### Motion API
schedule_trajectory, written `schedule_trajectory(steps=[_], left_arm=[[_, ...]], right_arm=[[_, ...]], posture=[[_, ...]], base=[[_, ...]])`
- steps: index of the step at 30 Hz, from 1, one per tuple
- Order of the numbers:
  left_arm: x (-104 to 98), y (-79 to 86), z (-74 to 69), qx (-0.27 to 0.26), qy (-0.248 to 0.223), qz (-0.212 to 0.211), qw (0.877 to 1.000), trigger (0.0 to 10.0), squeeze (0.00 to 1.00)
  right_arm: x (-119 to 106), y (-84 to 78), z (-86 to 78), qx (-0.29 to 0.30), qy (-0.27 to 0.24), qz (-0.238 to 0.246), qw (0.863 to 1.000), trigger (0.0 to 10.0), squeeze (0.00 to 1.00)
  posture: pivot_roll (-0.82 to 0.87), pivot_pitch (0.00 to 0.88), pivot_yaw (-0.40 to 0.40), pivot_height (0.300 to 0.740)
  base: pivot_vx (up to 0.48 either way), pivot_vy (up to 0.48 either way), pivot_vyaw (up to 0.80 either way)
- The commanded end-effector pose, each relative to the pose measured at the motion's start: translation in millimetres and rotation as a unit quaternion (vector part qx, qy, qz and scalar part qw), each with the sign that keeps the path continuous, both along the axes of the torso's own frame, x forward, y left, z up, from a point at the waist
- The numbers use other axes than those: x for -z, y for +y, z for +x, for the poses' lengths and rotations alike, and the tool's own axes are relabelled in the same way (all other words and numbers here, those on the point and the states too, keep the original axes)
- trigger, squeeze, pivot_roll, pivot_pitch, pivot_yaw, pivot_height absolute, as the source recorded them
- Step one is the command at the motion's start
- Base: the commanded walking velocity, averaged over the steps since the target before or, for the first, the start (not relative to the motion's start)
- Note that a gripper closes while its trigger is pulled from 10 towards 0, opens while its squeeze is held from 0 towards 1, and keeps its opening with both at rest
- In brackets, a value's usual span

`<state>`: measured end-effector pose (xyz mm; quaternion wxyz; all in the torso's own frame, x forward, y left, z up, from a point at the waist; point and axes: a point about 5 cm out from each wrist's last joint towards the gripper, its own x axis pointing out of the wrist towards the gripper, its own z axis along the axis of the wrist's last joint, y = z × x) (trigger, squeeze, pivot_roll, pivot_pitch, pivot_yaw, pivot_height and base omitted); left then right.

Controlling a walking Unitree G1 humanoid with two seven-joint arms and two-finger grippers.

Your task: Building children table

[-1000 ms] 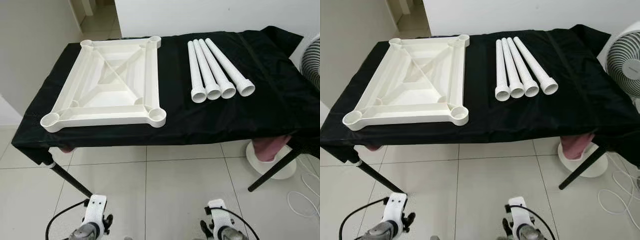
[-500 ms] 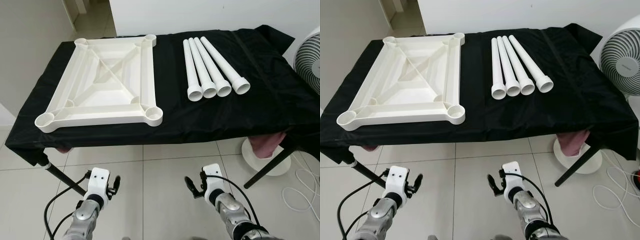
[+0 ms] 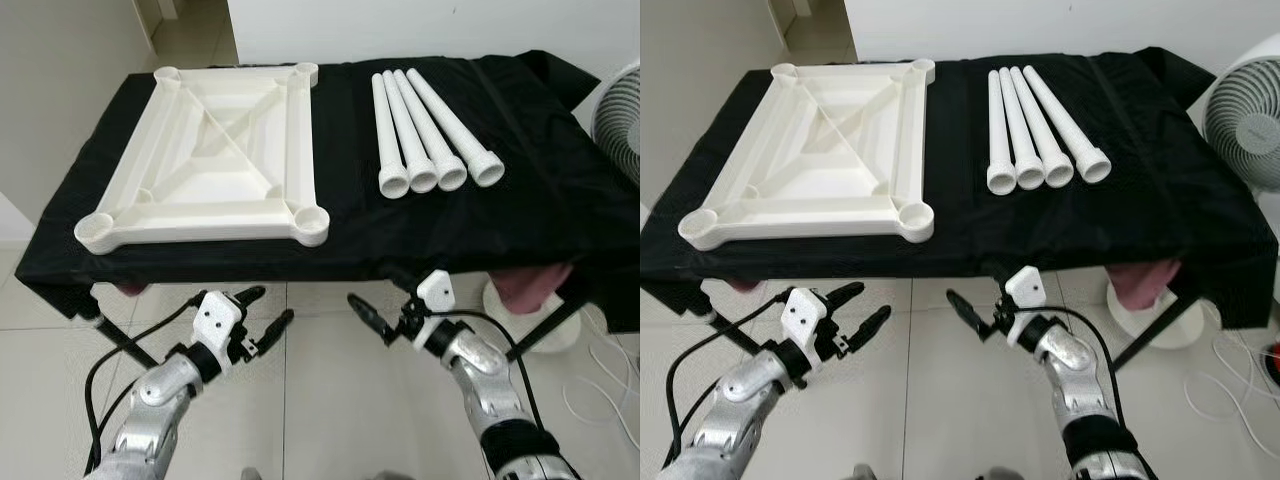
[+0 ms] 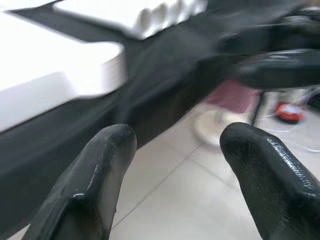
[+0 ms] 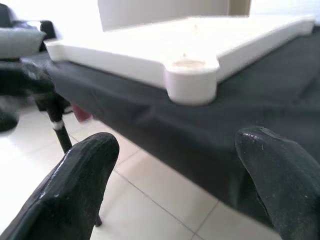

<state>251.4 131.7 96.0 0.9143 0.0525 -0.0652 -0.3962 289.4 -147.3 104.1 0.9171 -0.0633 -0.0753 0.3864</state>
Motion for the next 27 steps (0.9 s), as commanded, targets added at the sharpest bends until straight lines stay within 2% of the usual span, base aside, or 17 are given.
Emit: schedule_trajectory(steps=[1, 2, 5, 6, 9, 10, 13, 14, 15, 16, 19, 23, 27], left_arm=[[-12.3, -4.6, -1.0, 0.004, -0.006, -0.017, 1.0, 10.0, 0.0], [-12.3, -4.6, -1.0, 0.004, -0.006, -0.017, 1.0, 10.0, 0.0], [-34.3, -11.5, 8.2, -0.014, -0.009, -0.061, 0.998, 10.0, 0.0], [-34.3, -11.5, 8.2, -0.014, -0.009, -0.061, 0.998, 10.0, 0.0], [-48.3, -16.3, 20.2, -0.048, -0.007, -0.089, 0.995, 10.0, 0.0], [-48.3, -16.3, 20.2, -0.048, -0.007, -0.089, 0.995, 10.0, 0.0], [-58.3, -18.3, 32.6, -0.091, -0.013, -0.104, 0.99, 10.0, 0.0], [-64.1, -18.9, 52.3, -0.149, -0.009, -0.103, 0.983, 10.0, 0.0], [-65.7, -18.5, 58.6, -0.17, -0.005, -0.102, 0.98, 10.0, 0.0], [-65.7, -18.5, 58.6, -0.17, -0.005, -0.102, 0.98, 10.0, 0.0], [-76.1, -15.5, 73.7, -0.2, -0.016, -0.114, 0.973, 10.0, 0.0], [-87.2, -11.6, 84.3, -0.224, -0.017, -0.116, 0.968, 10.0, 0.0], [-93.7, -6.4, 90.3, -0.239, -0.026, -0.116, 0.964, 10.0, 0.0]], right_arm=[[-13.6, 5.3, 0.2, -0.006, -0.022, 0.011, 1.0, 10.0, 0.0], [-13.6, 5.3, 0.2, -0.006, -0.022, 0.011, 1.0, 10.0, 0.0], [-38.9, 5.4, 11.8, 0.058, -0.05, 0.064, 0.995, 10.0, 0.0], [-38.9, 5.4, 11.8, 0.058, -0.05, 0.064, 0.995, 10.0, 0.0], [-55.2, 2.5, 24.0, 0.134, -0.067, 0.086, 0.985, 10.0, 0.0], [-55.2, 2.5, 24.0, 0.134, -0.067, 0.086, 0.985, 10.0, 0.0], [-66.1, -0.6, 32.2, 0.197, -0.071, 0.106, 0.972, 10.0, 0.0], [-70.6, -5.0, 37.4, 0.252, -0.078, 0.119, 0.957, 10.0, 0.0], [-72.1, -6.2, 38.5, 0.269, -0.082, 0.122, 0.952, 10.0, 0.0], [-72.1, -6.2, 38.5, 0.269, -0.082, 0.122, 0.952, 10.0, 0.0], [-74.6, -2.7, 42.0, 0.286, -0.083, 0.123, 0.947, 10.0, 0.0], [-79.1, 3.6, 46.5, 0.295, -0.089, 0.117, 0.944, 10.0, 0.0], [-84.3, 7.3, 51.5, 0.305, -0.1, 0.106, 0.941, 10.0, 0.0]], posture=[[-0.11, 0.044, 0.064, 0.74], [-0.11, 0.044, 0.064, 0.74], [-0.1, 0.042, 0.058, 0.74], [-0.1, 0.042, 0.058, 0.74], [-0.11, 0.038, 0.055, 0.74], [-0.11, 0.038, 0.055, 0.74], [-0.11, 0.034, 0.057, 0.74], [-0.11, 0.03, 0.056, 0.74], [-0.11, 0.03, 0.056, 0.74], [-0.11, 0.03, 0.056, 0.74], [-0.12, 0.032, 0.055, 0.74], [-0.13, 0.036, 0.057, 0.74], [-0.13, 0.036, 0.057, 0.74]], base=[[0.0, 0.0, 0.0], [0.0, 0.0, 0.0], [0.0, 0.0, 0.0], [0.0, 0.0, 0.0], [0.0, 0.0, 0.0], [0.0, 0.0, 0.0], [0.0, 0.0, 0.0], [0.0, 0.0, 0.0], [0.0, 0.0, 0.0], [0.0, 0.0, 0.0], [0.0, 0.0, 0.0], [0.0, 0.0, 0.0], [0.0, 0.0, 0.0]])
